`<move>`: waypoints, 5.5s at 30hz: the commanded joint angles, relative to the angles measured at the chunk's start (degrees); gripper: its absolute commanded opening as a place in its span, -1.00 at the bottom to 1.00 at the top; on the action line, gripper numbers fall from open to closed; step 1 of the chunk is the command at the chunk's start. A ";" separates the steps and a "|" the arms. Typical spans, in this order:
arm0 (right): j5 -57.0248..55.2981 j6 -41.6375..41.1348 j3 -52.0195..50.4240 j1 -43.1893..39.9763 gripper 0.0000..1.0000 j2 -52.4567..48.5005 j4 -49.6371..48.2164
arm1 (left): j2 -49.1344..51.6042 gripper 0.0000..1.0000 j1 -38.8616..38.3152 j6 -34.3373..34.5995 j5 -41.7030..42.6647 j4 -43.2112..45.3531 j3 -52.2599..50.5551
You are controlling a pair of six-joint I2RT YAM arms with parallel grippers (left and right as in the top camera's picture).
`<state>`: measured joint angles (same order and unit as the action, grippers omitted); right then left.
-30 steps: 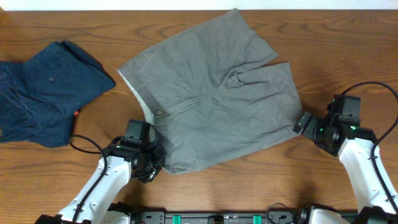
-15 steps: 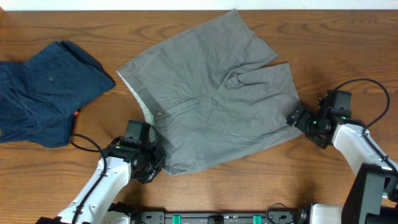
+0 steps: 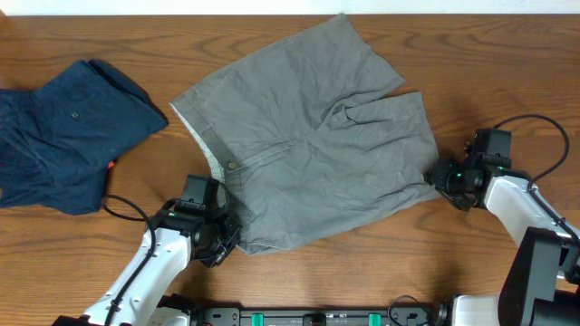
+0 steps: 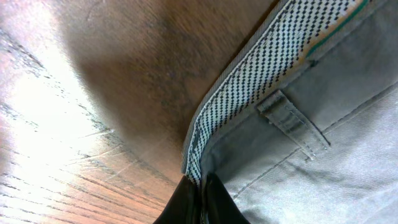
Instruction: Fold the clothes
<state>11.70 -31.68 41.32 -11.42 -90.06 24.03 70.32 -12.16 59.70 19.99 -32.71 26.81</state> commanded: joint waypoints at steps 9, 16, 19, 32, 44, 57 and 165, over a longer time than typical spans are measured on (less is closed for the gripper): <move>-2.67 -1.07 -1.03 -3.63 0.10 0.00 7.61 | -0.37 -0.88 -0.13 -1.20 -0.11 0.74 -0.15; -2.62 -1.55 -1.03 -3.56 -0.21 0.00 8.35 | -0.37 -0.88 -0.13 -1.22 -0.13 1.07 -0.15; -2.67 -2.19 -1.03 -3.56 -0.72 0.00 8.31 | -0.37 -0.88 -0.13 -1.84 -0.11 1.07 -0.15; -2.69 -1.64 -0.31 -4.50 -0.98 4.20 4.31 | -0.37 -0.88 -0.13 -8.57 -0.09 0.13 0.81; -8.07 6.69 10.23 -17.62 -0.98 21.00 22.21 | -6.95 -0.88 -0.20 -22.84 0.37 -13.14 10.99; -2.05 15.54 22.23 -25.62 -0.98 27.93 31.21 | -26.18 -0.88 -0.20 -23.65 5.29 -22.97 17.27; 0.31 23.15 27.15 7.74 -0.84 -6.58 26.84 | 9.05 -0.05 0.04 -31.26 -2.45 -8.85 18.16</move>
<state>4.95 -12.75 68.25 -4.89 -96.12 51.31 80.01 -12.43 28.47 21.98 -42.19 44.93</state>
